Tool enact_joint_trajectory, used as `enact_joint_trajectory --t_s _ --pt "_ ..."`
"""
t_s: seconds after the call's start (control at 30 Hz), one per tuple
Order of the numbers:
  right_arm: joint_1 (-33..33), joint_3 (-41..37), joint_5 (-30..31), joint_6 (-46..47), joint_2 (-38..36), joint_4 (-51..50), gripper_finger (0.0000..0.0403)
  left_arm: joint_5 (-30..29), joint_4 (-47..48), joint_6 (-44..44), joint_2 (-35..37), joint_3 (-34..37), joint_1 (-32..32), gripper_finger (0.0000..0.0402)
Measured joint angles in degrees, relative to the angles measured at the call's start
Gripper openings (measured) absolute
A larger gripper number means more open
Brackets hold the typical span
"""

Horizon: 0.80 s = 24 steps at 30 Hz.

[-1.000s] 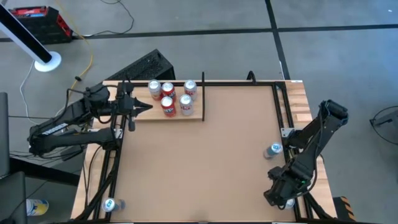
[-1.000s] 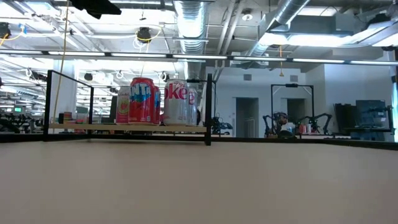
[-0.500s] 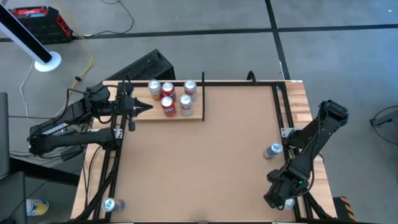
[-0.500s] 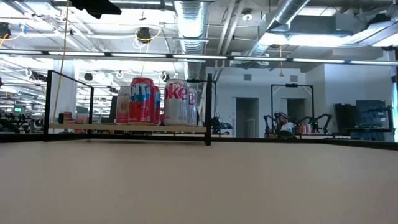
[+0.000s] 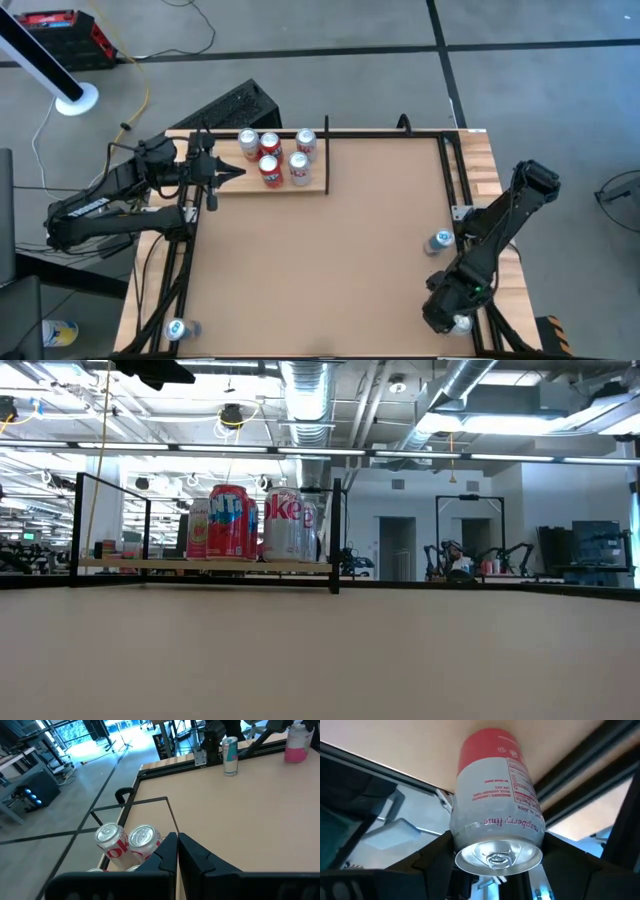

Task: Place canned beverage on shelf
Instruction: Put the pink-white soda can on the shelf aligned with the other pink-white soda can

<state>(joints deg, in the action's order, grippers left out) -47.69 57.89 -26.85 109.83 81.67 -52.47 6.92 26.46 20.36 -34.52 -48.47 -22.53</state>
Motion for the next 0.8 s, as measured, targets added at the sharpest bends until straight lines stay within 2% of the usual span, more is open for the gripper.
enact_joint_trajectory --t_s 0.13,0.27,0.4,0.57,0.8 --pt "5.2 0.2 4.7 -9.4 -0.2 -2.0 0.0281 0.0 0.0 0.0 0.0 0.0 0.0 0.0" --pt "12.2 0.0 17.3 -21.7 0.0 -0.1 0.0277 0.0 0.0 0.0 0.0 0.0 0.0 0.0" --pt "20.8 -0.2 25.8 -36.5 0.8 3.7 0.0277 0.0 0.0 0.0 0.0 0.0 0.0 0.0" --pt "31.1 0.0 27.0 -54.2 4.0 16.9 0.0276 -0.1 0.4 0.0 0.0 0.0 0.0 0.0" --pt "39.6 2.5 25.7 -75.5 12.3 36.0 0.0276 -0.2 0.8 0.4 0.0 0.0 0.0 0.0"
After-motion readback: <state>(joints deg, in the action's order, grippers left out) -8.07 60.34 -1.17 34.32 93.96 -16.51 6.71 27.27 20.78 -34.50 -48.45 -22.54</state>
